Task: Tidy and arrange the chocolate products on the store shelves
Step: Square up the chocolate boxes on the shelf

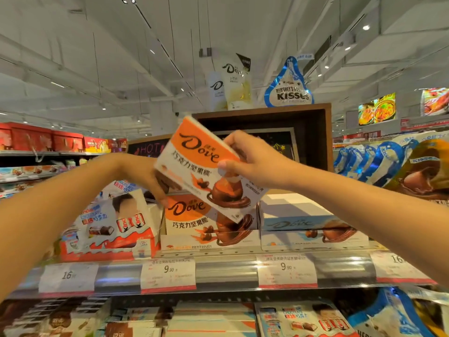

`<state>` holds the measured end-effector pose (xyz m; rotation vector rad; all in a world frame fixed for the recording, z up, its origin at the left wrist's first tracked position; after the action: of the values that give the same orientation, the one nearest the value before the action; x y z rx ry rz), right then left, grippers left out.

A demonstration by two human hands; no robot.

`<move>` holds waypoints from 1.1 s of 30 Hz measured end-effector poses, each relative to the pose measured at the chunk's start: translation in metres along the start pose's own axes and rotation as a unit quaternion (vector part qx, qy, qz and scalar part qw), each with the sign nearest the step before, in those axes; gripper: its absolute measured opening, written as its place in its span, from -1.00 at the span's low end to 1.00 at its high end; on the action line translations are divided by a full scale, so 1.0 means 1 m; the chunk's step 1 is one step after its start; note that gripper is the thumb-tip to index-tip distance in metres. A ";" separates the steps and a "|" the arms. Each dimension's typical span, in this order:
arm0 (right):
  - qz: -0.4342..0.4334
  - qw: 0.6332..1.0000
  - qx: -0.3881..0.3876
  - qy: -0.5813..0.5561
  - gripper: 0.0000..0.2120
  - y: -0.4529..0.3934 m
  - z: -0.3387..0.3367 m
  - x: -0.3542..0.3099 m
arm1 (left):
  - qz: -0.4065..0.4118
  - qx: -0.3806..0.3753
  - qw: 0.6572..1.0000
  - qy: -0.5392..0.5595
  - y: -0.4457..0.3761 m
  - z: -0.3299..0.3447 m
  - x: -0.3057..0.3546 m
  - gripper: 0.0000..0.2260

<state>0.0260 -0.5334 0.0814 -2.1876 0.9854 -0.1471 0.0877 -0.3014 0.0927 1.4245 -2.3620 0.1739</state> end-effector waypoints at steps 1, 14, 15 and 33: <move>-0.004 0.999 -0.024 0.025 -0.74 0.000 0.003 -0.001 | 0.017 0.011 0.999 0.027 0.004 -0.001 -0.005 -0.30; -0.079 0.967 -0.133 0.200 -0.58 -0.010 0.031 -0.015 | 0.165 0.176 0.942 0.234 0.033 0.006 -0.005 -0.62; -0.082 0.966 -0.138 0.203 -0.57 -0.011 0.029 -0.016 | 0.176 0.150 0.947 0.221 0.034 0.013 -0.001 -0.60; -0.079 0.937 -0.170 0.296 -0.54 -0.008 0.049 -0.014 | 0.174 0.145 0.972 -0.057 0.015 0.038 0.001 -0.70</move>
<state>0.0392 -0.4926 0.0528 -2.6073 1.2220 -0.8051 0.0643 -0.3061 0.0596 1.1469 -2.7588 0.5659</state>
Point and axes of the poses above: each hand's wrist, its own y-axis away from the middle knuckle, its own z-axis out of the palm, x = y × z, the point moved 2 cm from there along -y, towards the middle knuckle, and after that the axes turned 12 degrees about y, right-handed, at the moved point
